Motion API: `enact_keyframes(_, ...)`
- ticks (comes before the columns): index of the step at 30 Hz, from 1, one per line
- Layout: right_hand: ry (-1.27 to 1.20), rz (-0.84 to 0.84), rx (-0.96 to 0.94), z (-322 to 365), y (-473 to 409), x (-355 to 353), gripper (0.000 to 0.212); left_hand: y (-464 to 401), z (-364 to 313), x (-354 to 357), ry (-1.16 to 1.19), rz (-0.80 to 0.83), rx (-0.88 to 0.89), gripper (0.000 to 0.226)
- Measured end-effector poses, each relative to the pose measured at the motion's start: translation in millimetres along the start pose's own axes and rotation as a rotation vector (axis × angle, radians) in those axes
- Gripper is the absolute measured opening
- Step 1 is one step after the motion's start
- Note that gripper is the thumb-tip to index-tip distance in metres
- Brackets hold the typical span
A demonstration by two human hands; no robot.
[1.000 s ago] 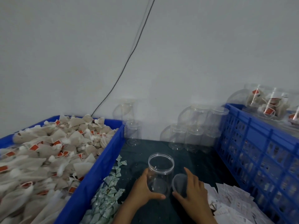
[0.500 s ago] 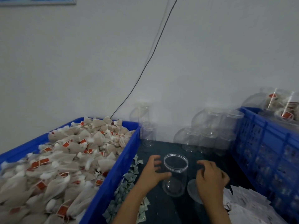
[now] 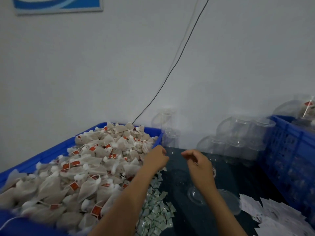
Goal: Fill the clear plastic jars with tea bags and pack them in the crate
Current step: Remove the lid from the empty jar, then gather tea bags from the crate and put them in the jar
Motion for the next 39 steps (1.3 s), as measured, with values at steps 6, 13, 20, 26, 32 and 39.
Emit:
enact_keyframes(6,-0.197,0.185,0.172,-2,-6,55,0.034,-7,73,-45,-0.228,-0.168,-0.053,0.018)
enact_keyframes(13,-0.248,0.252,0.231,-11,-4,94,0.034,-12,162,-41,-0.824,0.036,-0.187,0.044)
enact_keyframes(20,-0.226,0.287,0.171,0,-17,136,0.037,-19,187,-40,-1.055,0.076,-0.139,0.047)
enact_keyframes(26,0.069,0.462,0.168,-9,-28,188,0.023,-26,184,-46,-0.949,-0.006,-0.156,0.029)
enact_keyframes(32,0.978,0.986,0.171,-56,-18,238,0.033,-26,187,-72,-0.606,-0.178,-0.171,0.01)
enact_keyframes(39,1.124,0.855,0.0,-72,-33,247,0.02,-21,186,-105,-0.244,-0.451,-0.109,0.013)
Point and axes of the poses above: each hand's wrist, its own y-axis away from the middle knuckle, its own x-axis out of the palm, z = x × y, the point moved 8 cm from there along -y, towards the middle knuckle, and after that the axes turned 14 degrees about -y, right-handed, at the moved point
